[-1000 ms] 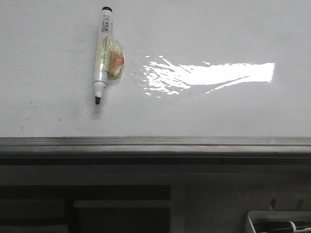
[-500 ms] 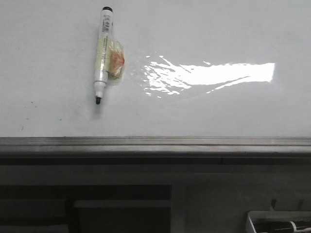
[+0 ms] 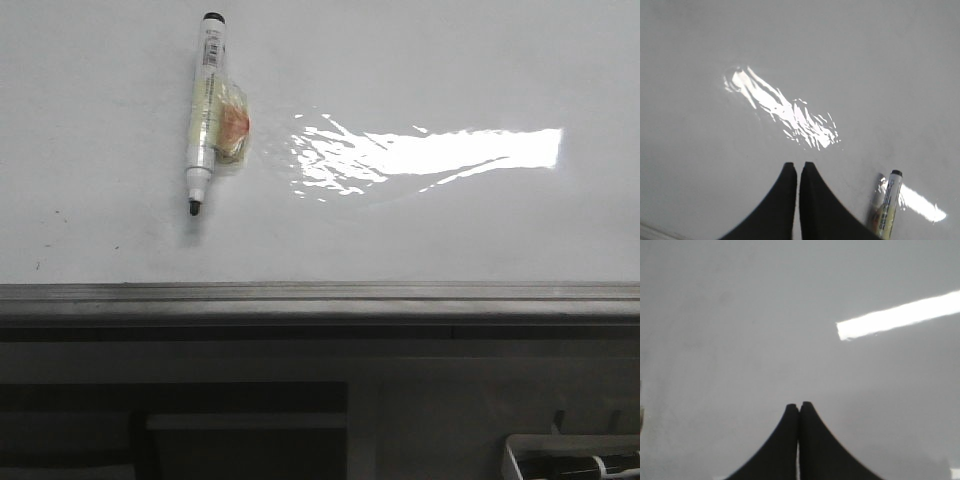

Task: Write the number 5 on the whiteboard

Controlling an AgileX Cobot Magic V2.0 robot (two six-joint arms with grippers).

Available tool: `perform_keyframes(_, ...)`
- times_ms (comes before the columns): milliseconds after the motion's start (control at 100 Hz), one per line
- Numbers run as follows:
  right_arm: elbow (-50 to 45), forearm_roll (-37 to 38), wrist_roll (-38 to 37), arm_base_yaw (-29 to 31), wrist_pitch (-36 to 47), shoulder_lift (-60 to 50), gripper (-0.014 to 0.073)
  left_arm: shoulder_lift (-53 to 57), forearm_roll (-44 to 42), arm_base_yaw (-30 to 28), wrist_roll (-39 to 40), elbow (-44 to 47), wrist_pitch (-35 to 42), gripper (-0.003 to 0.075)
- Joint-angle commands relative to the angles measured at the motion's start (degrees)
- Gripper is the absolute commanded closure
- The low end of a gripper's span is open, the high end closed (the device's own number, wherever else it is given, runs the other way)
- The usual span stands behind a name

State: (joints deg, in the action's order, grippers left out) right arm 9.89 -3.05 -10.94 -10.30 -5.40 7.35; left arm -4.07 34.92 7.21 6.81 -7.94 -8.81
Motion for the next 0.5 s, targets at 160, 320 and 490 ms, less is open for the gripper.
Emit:
perform_keyframes(160,14.6,6.2,0.0,0.2,-1.1,15.9,0.0612,-17.6,-16.5,-0.1,-2.0,-17.2,-9.4,0.0624)
perform_keyframes(320,19.4,6.2,0.0,0.2,-4.7,21.3,0.0403,-27.1,-11.4,-0.1,-3.3,-20.9,-12.7,0.0353)
perform_keyframes(490,20.4,6.2,0.0,0.2,-7.4,21.7,0.0253,-35.2,6.6,4.3,-21.7,-22.8,-13.3,0.0321)
